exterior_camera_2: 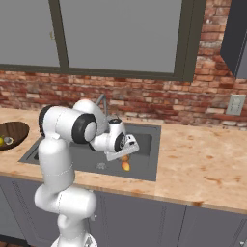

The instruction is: There is a mixed pile of frozen fruits and vegetables on the counter. Locate all the frozen vegetables and place the items in a bowl on the counter. Take all the frozen fruits and defrost them in a running sink.

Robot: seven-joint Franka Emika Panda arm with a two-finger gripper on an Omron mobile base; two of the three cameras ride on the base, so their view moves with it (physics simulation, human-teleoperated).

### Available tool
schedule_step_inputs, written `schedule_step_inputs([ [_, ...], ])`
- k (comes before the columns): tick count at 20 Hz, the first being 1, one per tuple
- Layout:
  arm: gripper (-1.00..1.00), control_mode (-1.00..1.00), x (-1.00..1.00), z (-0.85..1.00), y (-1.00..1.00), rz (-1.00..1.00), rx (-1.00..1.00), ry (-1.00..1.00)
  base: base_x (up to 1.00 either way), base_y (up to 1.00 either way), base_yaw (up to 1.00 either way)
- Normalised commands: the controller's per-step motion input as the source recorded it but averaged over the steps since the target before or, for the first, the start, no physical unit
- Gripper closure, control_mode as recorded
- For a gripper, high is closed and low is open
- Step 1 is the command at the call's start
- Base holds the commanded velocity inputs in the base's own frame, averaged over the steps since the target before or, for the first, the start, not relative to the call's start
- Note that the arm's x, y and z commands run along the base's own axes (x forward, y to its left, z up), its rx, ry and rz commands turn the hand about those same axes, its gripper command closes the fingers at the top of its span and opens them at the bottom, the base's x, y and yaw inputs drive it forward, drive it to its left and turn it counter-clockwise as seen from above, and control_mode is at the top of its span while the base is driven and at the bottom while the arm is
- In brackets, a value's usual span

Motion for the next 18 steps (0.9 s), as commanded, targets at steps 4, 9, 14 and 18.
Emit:
schedule_step_inputs([
  [4,1.00,-1.00,0.27,-0.42,0.00,0.18,0.03,0.00,0.00,0.00,0.00],
  [9,1.00,-1.00,0.31,-0.39,0.00,0.15,0.01,0.00,0.00,0.00,0.00],
  [14,1.00,-1.00,0.39,-0.34,-0.01,0.13,0.00,0.00,0.00,0.00,0.00],
  [18,1.00,-1.00,0.41,-0.38,-0.05,0.12,0.00,0.00,0.00,0.00,0.00],
])
